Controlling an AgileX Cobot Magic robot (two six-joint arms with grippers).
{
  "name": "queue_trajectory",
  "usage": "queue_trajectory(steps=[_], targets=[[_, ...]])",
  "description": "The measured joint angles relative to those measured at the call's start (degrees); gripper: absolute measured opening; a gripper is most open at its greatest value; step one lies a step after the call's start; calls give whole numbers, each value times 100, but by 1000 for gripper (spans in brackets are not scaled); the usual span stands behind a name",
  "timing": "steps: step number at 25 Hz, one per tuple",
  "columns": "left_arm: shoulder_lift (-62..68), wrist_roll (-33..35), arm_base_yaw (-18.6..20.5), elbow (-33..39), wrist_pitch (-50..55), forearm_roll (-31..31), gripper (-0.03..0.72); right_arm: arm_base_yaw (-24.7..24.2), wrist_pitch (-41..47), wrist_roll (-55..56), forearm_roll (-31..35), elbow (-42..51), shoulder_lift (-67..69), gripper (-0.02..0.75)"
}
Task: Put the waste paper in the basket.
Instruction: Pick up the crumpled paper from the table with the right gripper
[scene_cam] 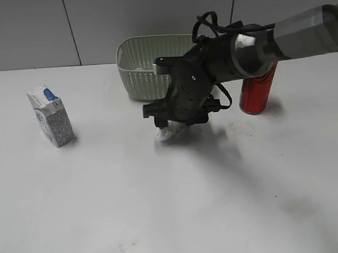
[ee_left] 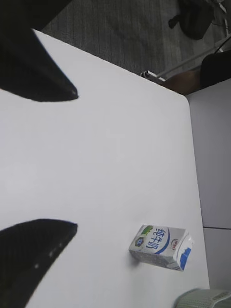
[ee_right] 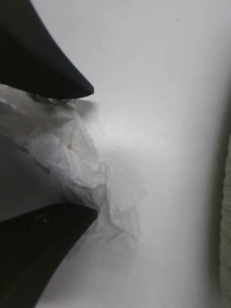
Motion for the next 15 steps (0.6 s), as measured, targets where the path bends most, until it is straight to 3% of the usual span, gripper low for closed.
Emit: queue_trajectory(steps=[3, 8, 9, 15], targets=[[0, 0, 0, 0, 7, -4, 559, 0, 130, -7, -40, -19, 17, 442], [0, 0, 0, 0, 7, -7, 538, 49, 438, -360, -1, -29, -62, 93], [0, 0, 0, 0, 7, -7, 536, 106, 509, -496, 17, -16, -124, 60], [0, 0, 0, 0, 7, -7, 528, 451, 221, -1000, -119, -10, -1284, 45]])
